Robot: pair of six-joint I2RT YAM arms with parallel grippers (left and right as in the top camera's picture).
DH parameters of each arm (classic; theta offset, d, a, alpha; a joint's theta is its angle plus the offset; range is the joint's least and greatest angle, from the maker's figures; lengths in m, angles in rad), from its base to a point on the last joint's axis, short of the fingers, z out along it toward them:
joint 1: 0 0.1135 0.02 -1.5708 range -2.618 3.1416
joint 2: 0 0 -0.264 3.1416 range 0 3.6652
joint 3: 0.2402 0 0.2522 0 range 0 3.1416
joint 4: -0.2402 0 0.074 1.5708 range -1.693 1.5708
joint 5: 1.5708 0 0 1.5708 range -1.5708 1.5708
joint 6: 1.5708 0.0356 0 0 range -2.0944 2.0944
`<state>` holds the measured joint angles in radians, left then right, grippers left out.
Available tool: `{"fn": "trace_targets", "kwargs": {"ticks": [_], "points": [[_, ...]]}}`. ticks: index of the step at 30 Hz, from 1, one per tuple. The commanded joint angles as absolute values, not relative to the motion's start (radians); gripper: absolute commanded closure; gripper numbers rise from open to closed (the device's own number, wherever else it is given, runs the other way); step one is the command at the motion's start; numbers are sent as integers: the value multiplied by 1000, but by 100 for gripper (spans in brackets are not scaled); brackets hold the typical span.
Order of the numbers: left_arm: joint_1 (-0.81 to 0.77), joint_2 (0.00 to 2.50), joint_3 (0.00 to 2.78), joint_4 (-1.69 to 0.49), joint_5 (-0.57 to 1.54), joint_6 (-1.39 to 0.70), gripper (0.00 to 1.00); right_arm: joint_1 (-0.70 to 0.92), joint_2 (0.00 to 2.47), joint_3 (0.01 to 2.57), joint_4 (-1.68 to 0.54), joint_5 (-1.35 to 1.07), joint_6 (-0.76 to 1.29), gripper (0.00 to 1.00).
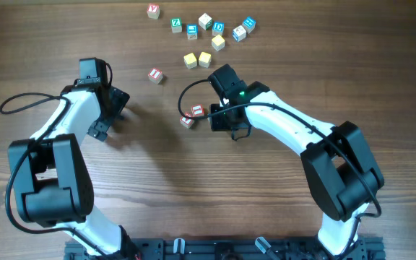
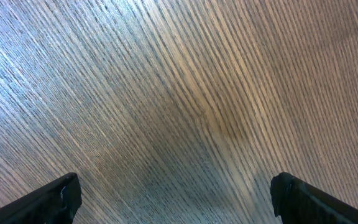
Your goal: Form a circle
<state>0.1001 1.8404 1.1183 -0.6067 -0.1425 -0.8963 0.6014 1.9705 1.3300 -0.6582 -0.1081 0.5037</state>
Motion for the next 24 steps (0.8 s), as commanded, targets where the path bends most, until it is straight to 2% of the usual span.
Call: {"fn": "trace_targets", "kwargs": {"ticks": [1, 24], "points": [[103, 1852, 1113, -607, -159, -898, 0, 603, 1947, 1333, -657, -133, 499, 96], [103, 1852, 1113, -607, -159, -898, 0, 603, 1949, 1333, -599, -157, 500, 96]]}}
